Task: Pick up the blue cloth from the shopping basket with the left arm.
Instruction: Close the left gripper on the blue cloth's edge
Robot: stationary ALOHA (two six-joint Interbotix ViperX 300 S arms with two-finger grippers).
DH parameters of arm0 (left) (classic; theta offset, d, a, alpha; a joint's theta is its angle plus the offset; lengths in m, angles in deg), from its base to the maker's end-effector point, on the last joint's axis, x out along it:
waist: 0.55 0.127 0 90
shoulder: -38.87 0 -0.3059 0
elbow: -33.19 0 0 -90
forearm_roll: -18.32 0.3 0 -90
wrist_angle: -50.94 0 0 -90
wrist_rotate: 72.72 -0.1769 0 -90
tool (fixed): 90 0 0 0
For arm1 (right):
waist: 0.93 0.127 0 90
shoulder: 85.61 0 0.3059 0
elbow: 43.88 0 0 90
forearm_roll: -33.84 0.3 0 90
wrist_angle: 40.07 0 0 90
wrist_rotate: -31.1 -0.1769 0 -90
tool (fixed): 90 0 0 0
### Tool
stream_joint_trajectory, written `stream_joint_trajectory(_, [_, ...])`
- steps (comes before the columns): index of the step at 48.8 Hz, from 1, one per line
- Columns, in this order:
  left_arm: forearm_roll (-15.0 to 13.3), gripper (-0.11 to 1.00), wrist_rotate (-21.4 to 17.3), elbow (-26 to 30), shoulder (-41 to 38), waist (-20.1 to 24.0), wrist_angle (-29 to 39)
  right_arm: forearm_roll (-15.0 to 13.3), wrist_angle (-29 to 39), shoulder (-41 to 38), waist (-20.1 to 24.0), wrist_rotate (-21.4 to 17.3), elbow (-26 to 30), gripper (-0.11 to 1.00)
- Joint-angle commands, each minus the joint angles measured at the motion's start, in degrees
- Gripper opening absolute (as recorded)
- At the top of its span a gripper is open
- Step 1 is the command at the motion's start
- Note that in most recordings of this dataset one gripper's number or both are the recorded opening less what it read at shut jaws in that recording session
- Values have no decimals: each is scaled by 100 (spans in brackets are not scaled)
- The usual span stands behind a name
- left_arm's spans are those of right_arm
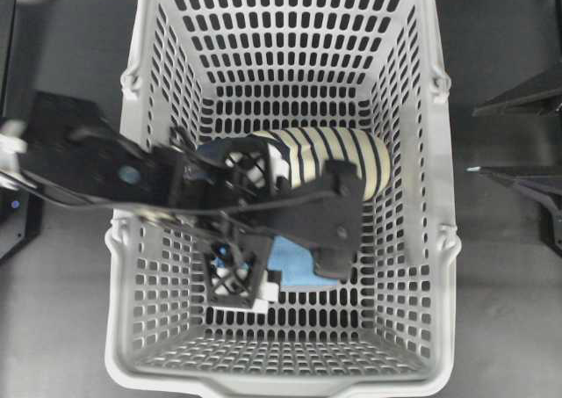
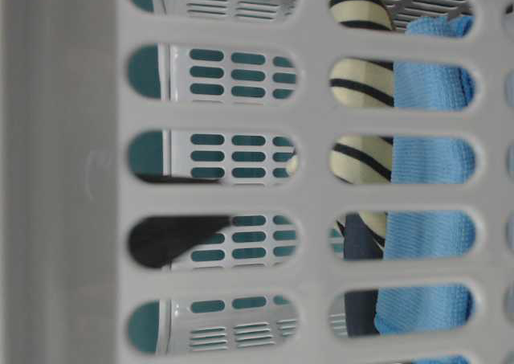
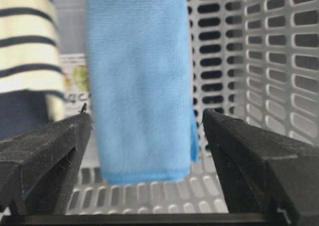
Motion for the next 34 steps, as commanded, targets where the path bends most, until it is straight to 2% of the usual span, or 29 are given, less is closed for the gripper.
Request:
stream_joint_trajectory(1, [18,87,-44,132,-202,-44,-18,18,-62,-44,-18,-9,114,77])
stream_joint_trajectory(11, [18,88,-62,26,-580,-35,-176,18,-62,-44,-18,-9,88,77])
stream_joint_trajectory(21, [18,89,-44,-316,-826,-26,-492,18,-62,-26,-18,-9,44,77])
stream_joint_trajectory(34, [18,87,35,-721,-765,18,-976,18,-62,-18,-18,-9,26,77])
